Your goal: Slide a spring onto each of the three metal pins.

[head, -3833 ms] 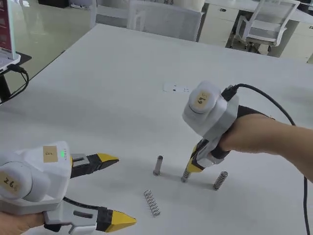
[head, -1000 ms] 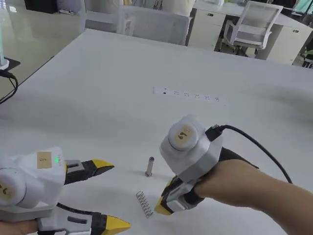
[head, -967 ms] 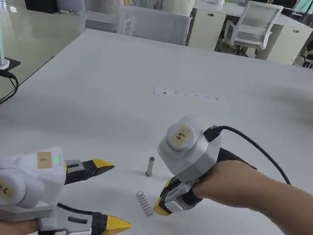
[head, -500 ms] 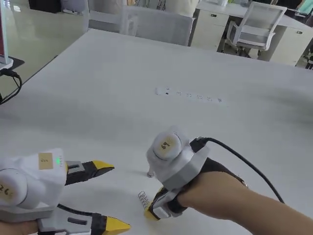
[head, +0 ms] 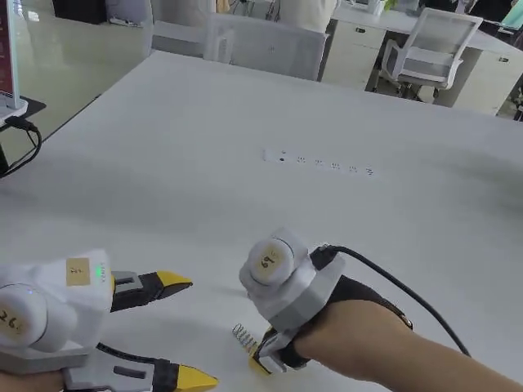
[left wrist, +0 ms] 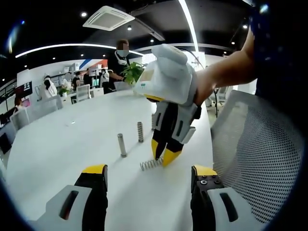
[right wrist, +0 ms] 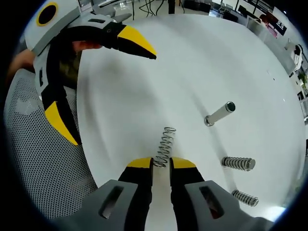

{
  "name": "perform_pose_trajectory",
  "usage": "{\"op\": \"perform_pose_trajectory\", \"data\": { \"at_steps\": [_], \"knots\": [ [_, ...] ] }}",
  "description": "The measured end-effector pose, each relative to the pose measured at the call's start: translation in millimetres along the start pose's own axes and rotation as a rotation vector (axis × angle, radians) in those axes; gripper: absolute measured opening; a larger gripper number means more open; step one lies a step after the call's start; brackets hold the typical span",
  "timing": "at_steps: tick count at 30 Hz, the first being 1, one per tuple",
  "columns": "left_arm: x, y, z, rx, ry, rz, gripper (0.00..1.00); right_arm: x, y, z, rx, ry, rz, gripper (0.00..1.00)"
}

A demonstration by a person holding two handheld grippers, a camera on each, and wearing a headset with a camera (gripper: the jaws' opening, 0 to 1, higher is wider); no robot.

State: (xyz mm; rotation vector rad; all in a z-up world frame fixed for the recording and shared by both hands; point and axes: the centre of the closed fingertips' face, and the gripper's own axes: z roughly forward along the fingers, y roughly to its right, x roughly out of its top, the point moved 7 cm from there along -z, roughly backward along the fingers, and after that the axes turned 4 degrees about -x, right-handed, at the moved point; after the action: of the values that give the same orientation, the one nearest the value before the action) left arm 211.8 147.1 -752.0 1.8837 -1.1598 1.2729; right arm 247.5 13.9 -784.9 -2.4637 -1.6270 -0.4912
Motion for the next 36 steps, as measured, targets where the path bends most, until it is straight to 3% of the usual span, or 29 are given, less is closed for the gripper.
{"op": "perform_pose_trajectory", "data": {
  "at_steps": [8,15,17,20,26,36],
  "knots": [
    [0.5,0.9,0.5,-0.005,-0.006,0.006,0.66,-0.7,2.1,-2.0,0.005,0.001,-0.050,0.09],
    [-0.7,2.9,3.6,-0.016,-0.019,0.015,0.64,1.8,-1.0,-16.7,0.035,0.016,-0.096,0.08],
    [-0.4,4.4,5.2,-0.024,-0.023,0.023,0.62,3.0,-5.8,-22.8,0.073,0.022,-0.143,0.08],
    [-0.9,6.5,7.8,-0.039,-0.033,0.030,0.60,5.2,-8.2,-30.9,0.069,0.028,-0.160,0.08],
    [0.7,10.8,11.4,-0.069,-0.038,0.062,0.51,11.2,-18.4,-46.8,0.132,0.037,-0.186,0.08],
    [4.2,20.2,14.4,-0.131,-0.038,0.118,0.30,18.0,-27.5,-62.0,0.164,0.028,-0.275,0.08]
  ]
}}
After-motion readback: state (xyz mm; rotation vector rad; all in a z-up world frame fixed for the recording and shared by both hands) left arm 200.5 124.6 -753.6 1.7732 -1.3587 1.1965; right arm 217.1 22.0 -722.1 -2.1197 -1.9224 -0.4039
